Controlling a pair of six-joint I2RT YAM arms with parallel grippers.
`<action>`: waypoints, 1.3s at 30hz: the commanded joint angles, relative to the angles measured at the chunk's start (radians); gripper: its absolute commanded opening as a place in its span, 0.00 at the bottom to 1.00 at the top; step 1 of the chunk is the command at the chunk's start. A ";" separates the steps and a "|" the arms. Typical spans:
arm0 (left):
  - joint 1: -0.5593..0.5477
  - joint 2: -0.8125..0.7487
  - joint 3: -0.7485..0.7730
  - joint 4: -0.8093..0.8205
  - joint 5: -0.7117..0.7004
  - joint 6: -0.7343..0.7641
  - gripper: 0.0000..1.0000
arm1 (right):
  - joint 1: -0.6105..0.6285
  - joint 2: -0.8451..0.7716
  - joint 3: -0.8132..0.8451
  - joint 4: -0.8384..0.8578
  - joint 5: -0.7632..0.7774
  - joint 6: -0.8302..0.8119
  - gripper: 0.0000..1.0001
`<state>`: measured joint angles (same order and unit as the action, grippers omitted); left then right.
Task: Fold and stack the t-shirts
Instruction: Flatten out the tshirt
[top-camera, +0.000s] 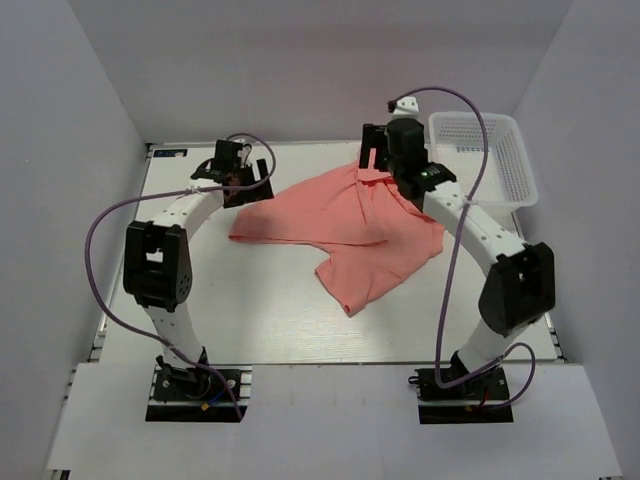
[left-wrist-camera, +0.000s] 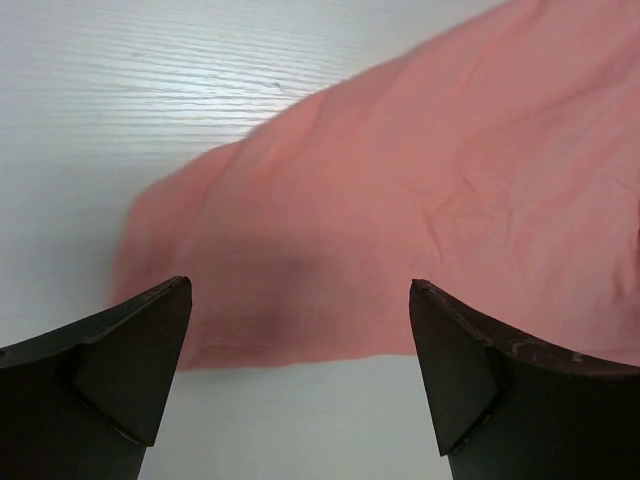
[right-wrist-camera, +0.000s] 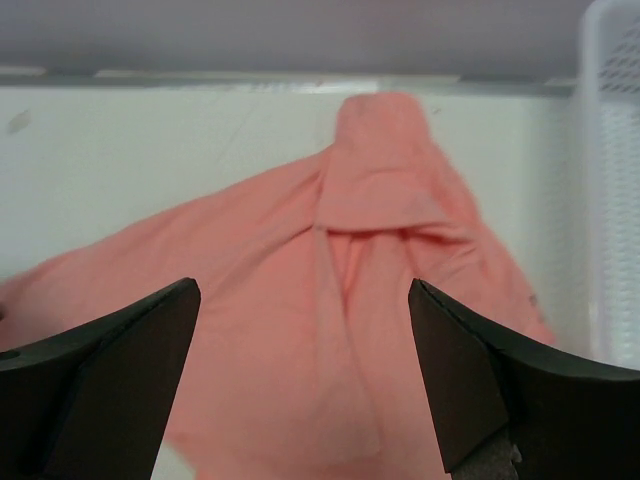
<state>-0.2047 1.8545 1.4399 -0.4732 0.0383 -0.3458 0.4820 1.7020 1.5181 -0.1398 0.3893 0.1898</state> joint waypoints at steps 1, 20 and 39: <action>-0.012 0.092 0.021 0.053 0.144 0.025 1.00 | 0.004 -0.039 -0.168 -0.073 -0.257 0.140 0.90; -0.009 -0.081 -0.453 0.041 -0.041 -0.133 1.00 | 0.007 -0.182 -0.760 0.235 -0.639 0.329 0.86; -0.077 -0.674 -0.512 0.137 0.176 -0.201 1.00 | 0.063 -0.703 -0.921 -0.102 -0.192 0.459 0.90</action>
<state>-0.2516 1.1049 0.8497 -0.3851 0.0940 -0.5797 0.5507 1.0512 0.5407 -0.1051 -0.0059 0.5709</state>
